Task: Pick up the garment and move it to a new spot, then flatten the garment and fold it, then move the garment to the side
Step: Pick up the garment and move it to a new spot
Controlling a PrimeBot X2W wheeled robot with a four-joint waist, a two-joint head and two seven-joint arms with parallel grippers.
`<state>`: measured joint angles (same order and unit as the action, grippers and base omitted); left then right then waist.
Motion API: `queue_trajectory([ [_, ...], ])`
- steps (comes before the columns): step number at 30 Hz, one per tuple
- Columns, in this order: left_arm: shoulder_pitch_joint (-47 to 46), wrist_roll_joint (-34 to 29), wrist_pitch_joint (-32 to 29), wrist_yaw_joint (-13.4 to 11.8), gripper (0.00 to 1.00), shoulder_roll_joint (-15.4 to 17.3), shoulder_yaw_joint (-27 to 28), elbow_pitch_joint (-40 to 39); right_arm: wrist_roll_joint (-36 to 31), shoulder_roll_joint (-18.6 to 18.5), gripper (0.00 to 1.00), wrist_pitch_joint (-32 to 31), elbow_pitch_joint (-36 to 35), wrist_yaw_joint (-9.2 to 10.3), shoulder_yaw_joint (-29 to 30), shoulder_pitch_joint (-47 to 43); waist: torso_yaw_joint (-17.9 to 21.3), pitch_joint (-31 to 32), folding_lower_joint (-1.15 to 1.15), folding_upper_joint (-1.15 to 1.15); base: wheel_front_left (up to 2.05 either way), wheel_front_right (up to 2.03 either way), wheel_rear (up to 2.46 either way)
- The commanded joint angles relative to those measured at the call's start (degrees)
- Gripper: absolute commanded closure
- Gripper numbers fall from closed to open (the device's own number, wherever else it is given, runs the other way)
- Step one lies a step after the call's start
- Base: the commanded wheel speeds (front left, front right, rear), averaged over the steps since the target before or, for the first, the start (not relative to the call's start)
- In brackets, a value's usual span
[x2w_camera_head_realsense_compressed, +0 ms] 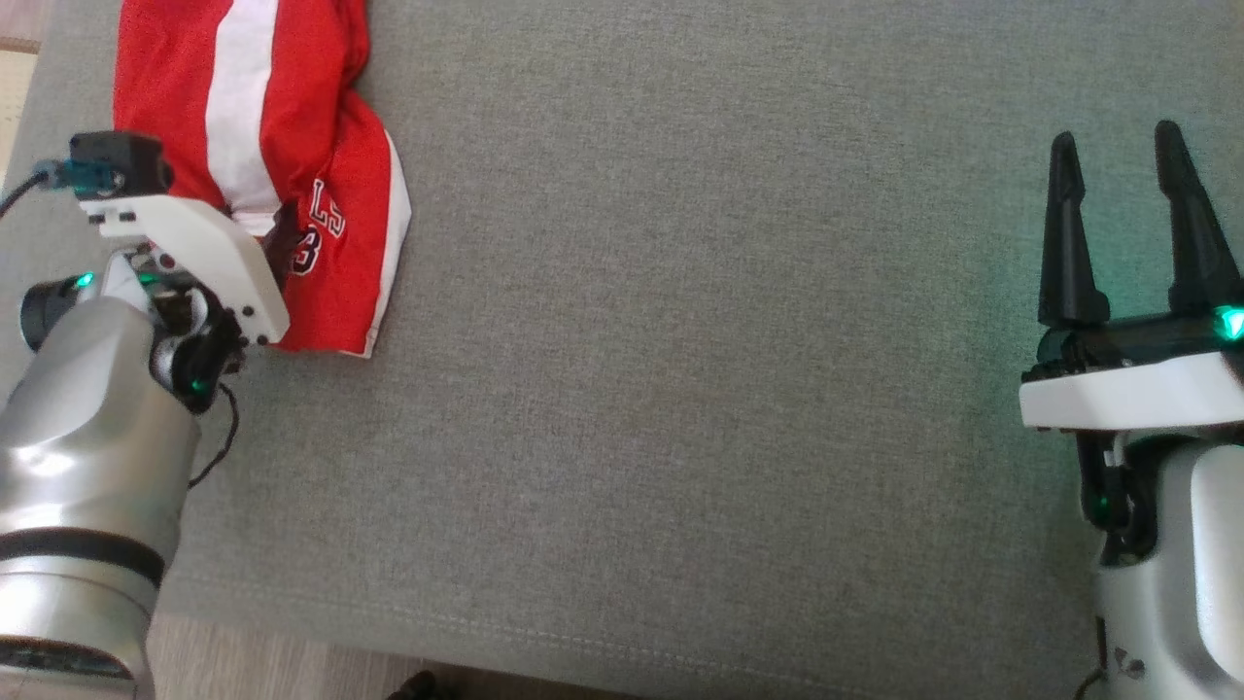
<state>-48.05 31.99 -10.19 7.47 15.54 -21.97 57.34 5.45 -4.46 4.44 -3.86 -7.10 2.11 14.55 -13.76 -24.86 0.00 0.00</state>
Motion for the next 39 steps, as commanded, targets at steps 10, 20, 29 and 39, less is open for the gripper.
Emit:
queue_trajectory([
  [10, 2.34, 7.83, 0.35, 0.02, 1.00, 3.60, -5.81, -5.24, 0.18, 0.55, 0.00, 1.37, -0.24, -0.39, -0.92, 1.30, 0.23, 2.70, 0.00, 0.00, 0.00, 0.00, 0.00],
  [20, 3.99, 11.34, 7.16, 0.02, 1.00, 1.58, -8.99, -12.72, 1.32, 1.20, 0.00, 3.43, 4.14, -0.39, -0.80, 0.38, 0.65, 8.09, 0.00, 0.00, 0.00, 0.00, 0.00],
  [29, 5.40, 13.85, 12.90, -2.51, 1.00, -6.50, -7.94, -18.08, 2.61, 1.50, 0.00, 5.56, 7.43, -0.39, -2.07, -0.22, 2.74, 11.99, 0.00, 0.00, 0.00, 0.00, 0.00],
  [39, 6.96, 20.29, 18.48, -8.49, 1.00, -12.60, -11.57, -22.82, 4.04, 1.56, 0.00, 6.82, 9.38, -0.39, -3.21, -0.13, 7.21, 14.73, 0.00, 0.00, 0.00, 0.00, 0.00],
])
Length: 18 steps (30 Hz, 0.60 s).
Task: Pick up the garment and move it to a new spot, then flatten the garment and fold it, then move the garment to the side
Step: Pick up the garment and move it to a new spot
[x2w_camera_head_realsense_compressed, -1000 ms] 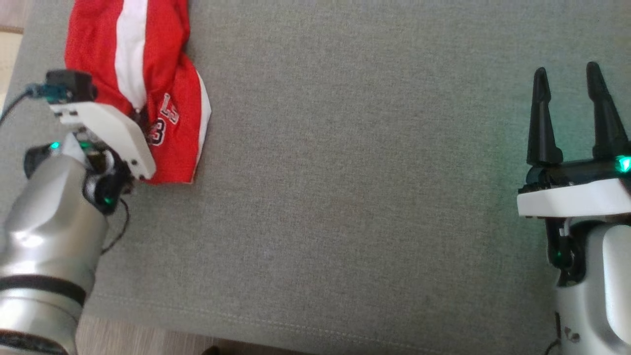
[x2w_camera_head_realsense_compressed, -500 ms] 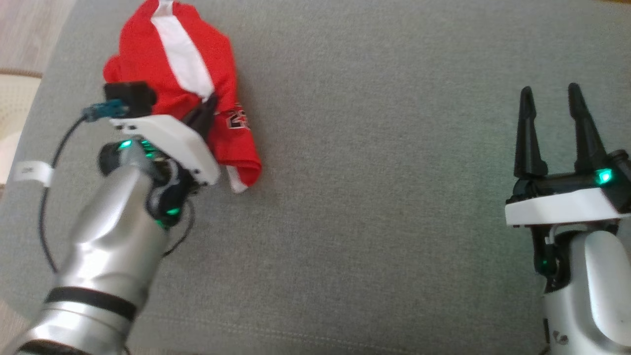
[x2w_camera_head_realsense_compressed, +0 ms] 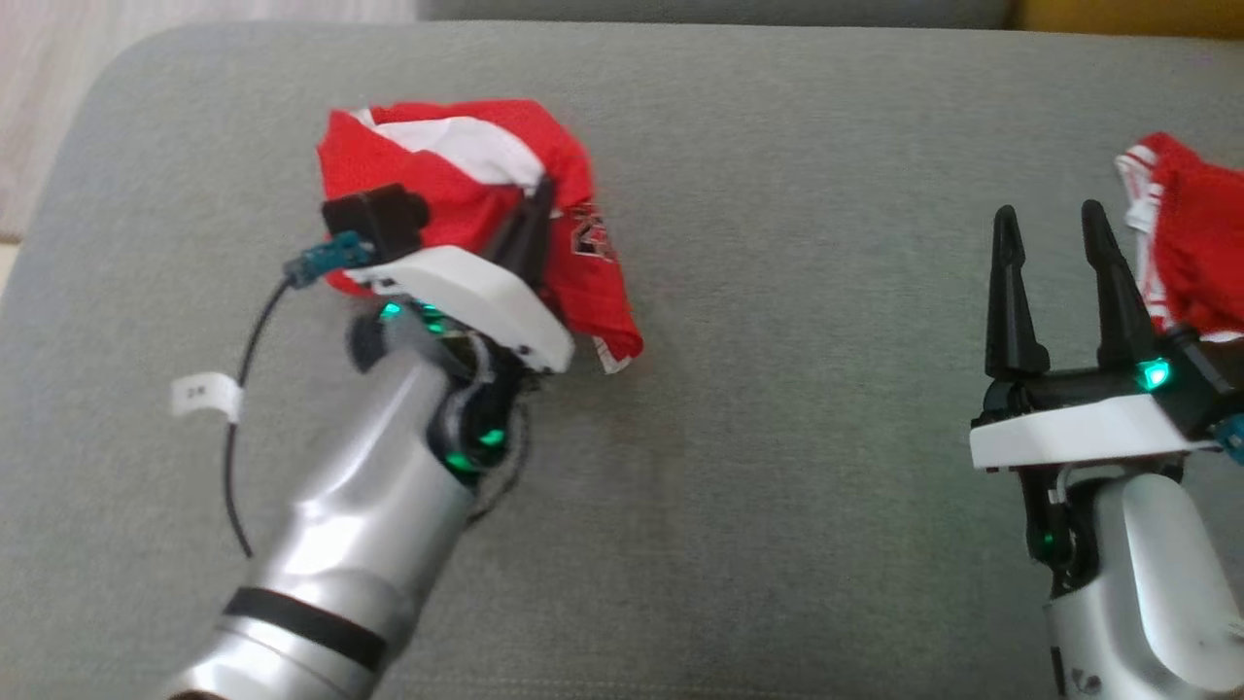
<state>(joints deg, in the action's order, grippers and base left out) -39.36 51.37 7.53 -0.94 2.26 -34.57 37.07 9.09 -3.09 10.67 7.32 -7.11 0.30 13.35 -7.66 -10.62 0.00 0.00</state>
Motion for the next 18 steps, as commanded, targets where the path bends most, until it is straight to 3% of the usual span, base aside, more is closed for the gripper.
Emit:
queue_trajectory([
  [1, -1.47, 3.10, 1.52, -1.07, 1.00, 0.67, -0.60, -3.96, 0.60, 0.20, 0.00, 0.65, -1.74, -0.37, -1.47, 1.31, 1.76, 0.50, 0.00, 0.00, 0.00, 0.00, 0.00],
  [6, -2.16, 10.51, 5.31, -7.37, 1.00, 0.64, -10.12, -9.14, 1.39, 0.21, 0.00, 0.99, -1.37, -0.37, -2.14, 2.30, 4.52, -0.06, 0.00, 0.00, 0.00, 0.00, 0.00],
  [11, -3.78, 16.29, 7.33, -12.77, 1.00, 0.63, -14.67, -11.72, 2.19, 0.21, 0.00, 1.62, -0.46, -0.37, -3.23, 2.94, 6.97, -0.84, 0.00, 0.00, 0.00, 0.00, 0.00],
  [12, -3.81, 17.40, 7.39, -13.54, 0.37, 0.63, -14.08, -12.65, 2.39, 0.21, 0.00, 1.74, -0.23, -0.37, -3.64, 3.17, 7.54, -1.15, 0.00, 0.00, 0.00, 0.00, 0.00],
  [13, -3.91, 17.67, 7.41, -14.09, 0.00, 0.63, -13.86, -13.46, 2.60, 0.21, 0.00, 1.84, 0.00, -0.37, -4.16, 3.49, 8.11, -1.55, 0.00, 0.00, 0.00, 0.00, 0.00],
  [18, -3.95, 17.08, 7.45, -14.14, 0.00, 0.63, -15.97, -15.03, 3.25, 0.21, 0.00, 2.56, 1.00, -0.37, -4.67, 4.13, 8.98, -2.32, 0.00, 0.00, 0.00, 0.00, 0.00],
])
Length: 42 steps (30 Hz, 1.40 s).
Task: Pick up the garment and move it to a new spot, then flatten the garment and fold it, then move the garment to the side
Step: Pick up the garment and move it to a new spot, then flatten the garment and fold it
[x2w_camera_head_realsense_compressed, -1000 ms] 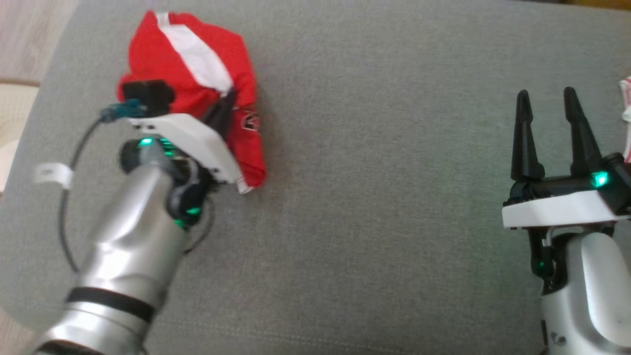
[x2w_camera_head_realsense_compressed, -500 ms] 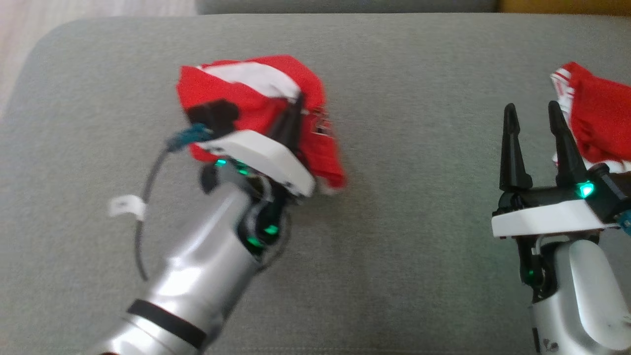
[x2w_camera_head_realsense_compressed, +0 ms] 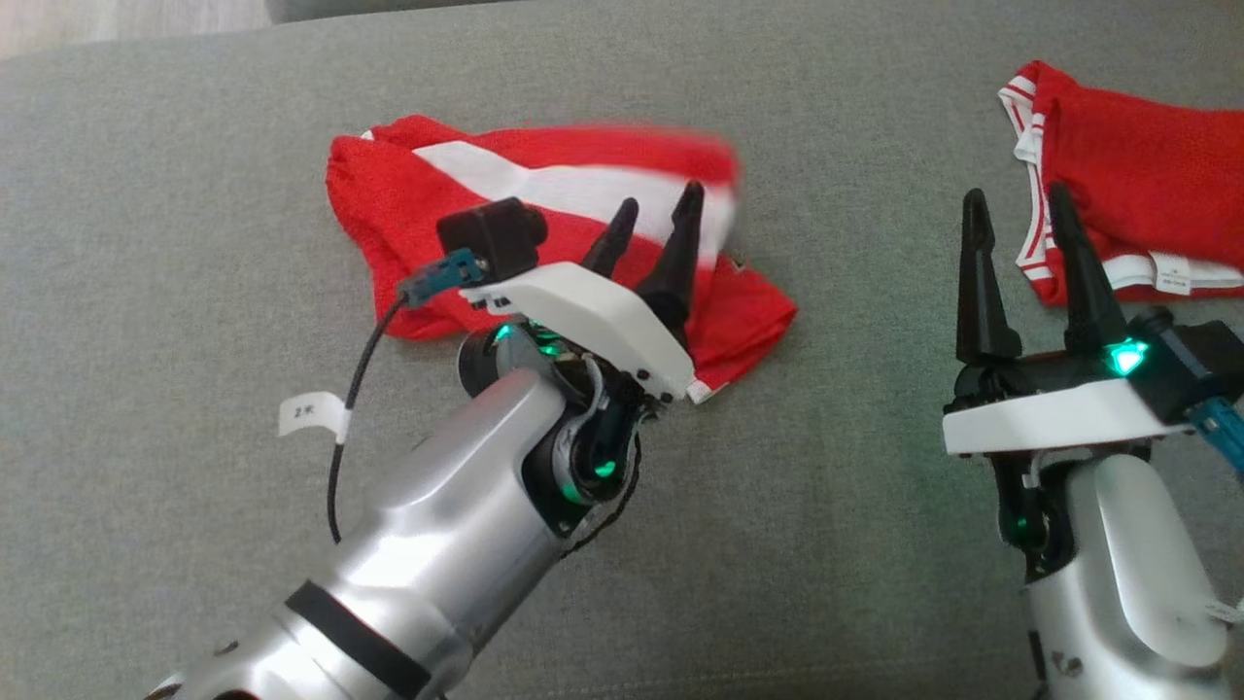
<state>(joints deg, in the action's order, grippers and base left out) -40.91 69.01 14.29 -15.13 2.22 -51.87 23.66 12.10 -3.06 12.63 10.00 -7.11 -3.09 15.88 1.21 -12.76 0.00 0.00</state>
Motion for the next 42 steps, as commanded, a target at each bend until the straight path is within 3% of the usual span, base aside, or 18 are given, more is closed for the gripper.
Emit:
queue_trajectory([
  [1, -2.44, -0.69, 0.69, 0.18, 0.00, 0.66, 1.04, -1.66, 0.23, 0.18, 0.00, 0.74, -1.51, -0.37, -1.17, 1.56, 0.05, -0.22, 0.00, 0.00, 0.00, 0.00, 0.00],
  [7, -3.32, -5.87, 0.70, 1.90, 0.00, 0.66, 3.27, 0.08, -0.13, 0.18, 0.00, 1.27, -0.69, -0.37, 0.17, 0.77, -2.19, 0.85, 0.00, 0.00, 0.00, 0.00, 0.00],
  [10, -3.20, -12.54, 0.70, 2.96, 0.00, 0.84, 8.61, 1.83, -0.18, 0.18, 0.00, 1.39, -0.39, -0.37, -0.25, 0.28, -3.62, 2.09, 0.00, 0.00, 0.00, 0.00, 0.00],
  [16, 2.35, -23.69, 0.70, 7.95, 0.00, 6.54, 19.90, 0.07, -0.21, 0.18, 0.00, 1.52, -0.18, -0.37, -0.41, -1.47, -6.36, 4.61, 0.00, 0.00, 0.00, 0.00, 0.00],
  [22, 15.92, -31.94, 0.71, 14.15, 0.00, 10.84, 32.74, -8.14, 0.47, 0.18, 0.00, 1.60, 0.03, -0.37, -0.64, -4.03, -7.98, 6.42, 0.00, 0.00, 0.00, 0.00, 0.00],
  [25, 22.59, -35.29, 0.71, 16.72, 0.00, 9.74, 38.14, -11.48, 0.46, 0.18, 0.00, 1.34, 0.13, -0.37, -0.66, -5.16, -8.85, 6.57, 0.00, 0.00, 0.00, 0.00, 0.00],
  [30, 27.74, -38.76, 0.71, 19.42, 0.00, 5.26, 44.45, -13.40, -0.16, 0.18, 0.00, 0.86, -0.10, -0.37, -0.13, -5.86, -10.36, 6.48, 0.00, 0.00, 0.00, 0.00, 0.00],
  [36, 27.79, -41.58, 0.71, 21.58, 0.00, 2.08, 45.45, -13.17, -0.94, -0.68, 0.00, -1.58, -0.36, -0.37, -1.24, -4.26, -12.49, 5.13, 0.00, 0.00, 0.00, 0.00, 0.00],
  [42, 26.75, -41.23, 0.71, 22.28, 0.00, 0.83, 44.18, -11.40, -0.25, -5.67, 0.00, -5.38, 4.70, -0.37, -6.16, -0.75, -14.91, 3.01, 0.00, 0.00, 0.00, 0.00, 0.00],
])
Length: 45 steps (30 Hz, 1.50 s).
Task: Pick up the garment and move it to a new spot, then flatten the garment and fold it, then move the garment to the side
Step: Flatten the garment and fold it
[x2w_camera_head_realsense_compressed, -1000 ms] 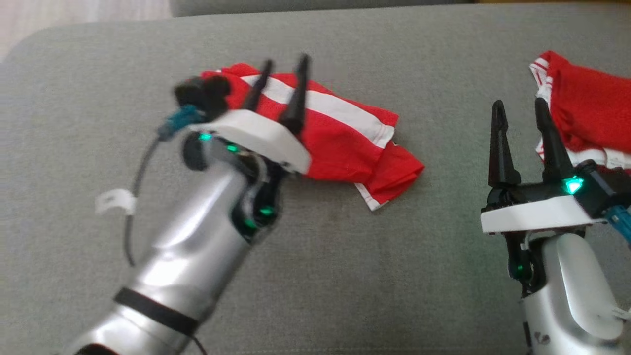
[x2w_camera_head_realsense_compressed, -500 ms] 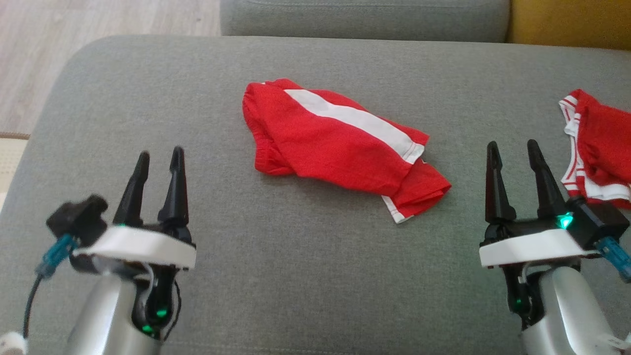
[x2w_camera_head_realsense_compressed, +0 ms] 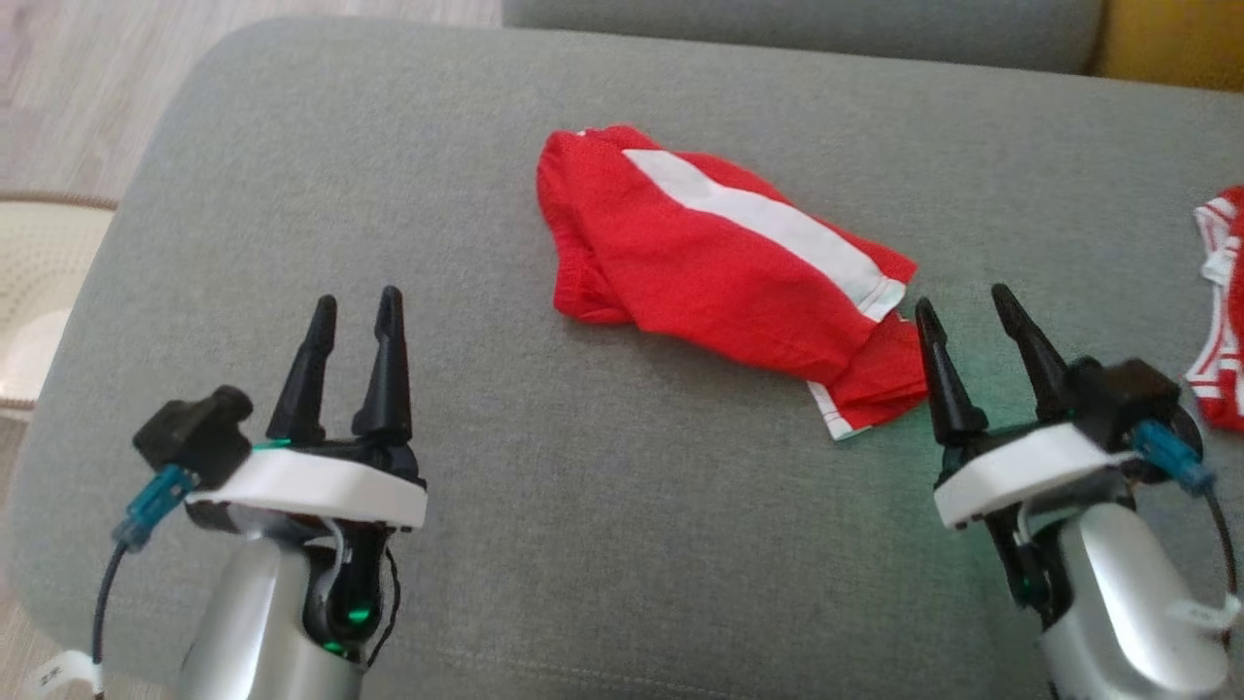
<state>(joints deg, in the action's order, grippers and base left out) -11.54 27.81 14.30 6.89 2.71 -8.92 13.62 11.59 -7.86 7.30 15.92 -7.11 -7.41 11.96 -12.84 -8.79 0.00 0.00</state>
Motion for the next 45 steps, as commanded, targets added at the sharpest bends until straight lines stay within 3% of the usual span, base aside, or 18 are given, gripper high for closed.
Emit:
queue_trajectory([
  [1, -2.75, 0.05, 0.70, 0.31, 0.00, 0.29, 0.94, -1.15, 0.74, -1.31, 0.00, -0.34, -0.18, -0.37, -2.38, 4.08, -1.15, -1.45, 0.00, 0.00, 0.00, 0.00, 0.00],
  [7, -3.22, 3.12, 0.70, 0.48, 0.00, 0.19, 0.02, -1.92, 2.14, -4.35, 0.00, -0.90, 7.17, -0.37, -7.59, 9.76, -3.24, -3.85, 0.00, 0.00, 0.00, 0.00, 0.00],
  [20, -3.33, 4.74, 0.70, 0.12, 0.00, 0.18, 0.84, -3.25, 6.44, -7.25, 0.00, -2.28, 17.70, -0.37, -13.59, 16.21, -5.94, -5.65, 0.00, 0.00, 0.00, 0.00, 0.00],
  [21, -3.32, 4.70, 0.70, 0.12, 0.00, 0.18, 0.93, -3.24, 6.82, -7.41, 0.17, -2.53, 18.30, -0.37, -14.14, 16.50, -5.93, -5.66, 0.00, 0.00, 0.00, 0.00, 0.00],
  [22, -3.34, 4.65, 0.70, 0.10, 0.00, 0.18, 1.04, -3.22, 7.13, -7.56, 0.89, -2.42, 18.73, -0.37, -14.60, 16.79, -5.87, -5.65, 0.00, 0.00, 0.00, 0.00, 0.00],
  [23, -3.39, 4.61, 0.70, 0.07, 0.00, 0.18, 1.16, -3.17, 7.36, -7.68, 1.00, -2.35, 19.13, -0.37, -15.17, 17.07, -5.78, -5.62, 0.00, 0.00, 0.00, 0.00, 0.00],
  [29, -3.44, 4.28, 0.70, -0.07, 0.00, 0.17, 1.66, -2.85, 6.70, -9.01, 1.00, -0.29, 20.16, -0.37, -20.28, 18.02, -4.28, -4.41, 0.00, 0.00, 0.00, 0.00, 0.00],
  [33, -3.19, 3.99, 0.70, -0.03, 0.00, 0.17, 1.71, -2.78, 3.66, -11.90, 1.00, 1.74, 19.11, -0.37, -24.74, 17.99, -2.81, -3.36, 0.00, 0.00, 0.00, 0.00, 0.00],
  [40, -2.73, 3.29, 0.70, 0.09, 0.00, 0.17, 1.60, -2.49, -3.81, -23.04, 1.00, 4.14, 15.93, -0.37, -33.77, 18.27, -0.26, -1.47, 0.00, 0.00, 0.00, 0.00, 0.00],
  [45, -2.31, 2.91, 0.70, 0.19, 0.00, 0.17, 1.12, -1.79, -6.47, -29.91, 1.00, 5.62, 14.98, -0.37, -36.70, 17.77, 1.15, -0.05, 0.00, 0.00, 0.00, 0.00, 0.00],
])
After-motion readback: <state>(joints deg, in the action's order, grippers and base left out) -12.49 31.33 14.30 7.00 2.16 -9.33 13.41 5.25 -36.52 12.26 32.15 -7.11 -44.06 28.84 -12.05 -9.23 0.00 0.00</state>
